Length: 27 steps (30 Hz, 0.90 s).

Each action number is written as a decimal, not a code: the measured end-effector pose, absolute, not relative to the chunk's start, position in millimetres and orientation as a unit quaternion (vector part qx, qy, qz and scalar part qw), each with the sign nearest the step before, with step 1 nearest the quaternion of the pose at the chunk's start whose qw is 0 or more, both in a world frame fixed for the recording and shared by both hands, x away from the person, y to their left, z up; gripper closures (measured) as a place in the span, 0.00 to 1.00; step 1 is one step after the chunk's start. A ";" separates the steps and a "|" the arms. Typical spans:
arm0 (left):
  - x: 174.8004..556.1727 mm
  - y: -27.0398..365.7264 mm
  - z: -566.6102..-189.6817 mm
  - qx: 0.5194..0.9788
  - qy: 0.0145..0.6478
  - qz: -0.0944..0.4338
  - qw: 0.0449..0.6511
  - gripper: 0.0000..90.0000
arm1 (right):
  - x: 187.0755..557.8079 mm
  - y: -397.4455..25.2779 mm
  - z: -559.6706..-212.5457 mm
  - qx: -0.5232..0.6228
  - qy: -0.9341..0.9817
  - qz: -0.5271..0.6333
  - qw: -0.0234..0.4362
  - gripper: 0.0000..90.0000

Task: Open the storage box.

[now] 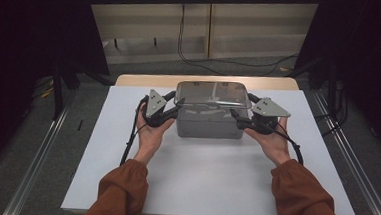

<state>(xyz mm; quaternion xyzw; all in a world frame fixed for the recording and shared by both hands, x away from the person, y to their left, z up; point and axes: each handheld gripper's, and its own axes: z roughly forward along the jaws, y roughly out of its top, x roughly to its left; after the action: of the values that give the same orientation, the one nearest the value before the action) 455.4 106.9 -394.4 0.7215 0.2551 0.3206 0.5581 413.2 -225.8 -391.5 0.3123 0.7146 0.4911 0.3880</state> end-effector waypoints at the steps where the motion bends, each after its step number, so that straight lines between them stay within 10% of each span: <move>1: 455.9 107.5 -393.4 0.724 0.251 0.323 0.555 0.64 | 413.8 -226.8 -391.3 0.313 0.714 0.493 0.386 0.29; 27: 468.0 111.1 -385.1 0.716 0.249 0.320 0.568 0.71 | 429.5 -241.1 -382.6 0.305 0.693 0.525 0.389 0.60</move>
<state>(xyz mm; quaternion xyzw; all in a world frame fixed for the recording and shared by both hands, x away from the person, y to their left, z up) 468.0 111.1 -385.1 0.7163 0.2493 0.3203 0.5676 429.5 -241.1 -382.6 0.3049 0.6929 0.5251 0.3887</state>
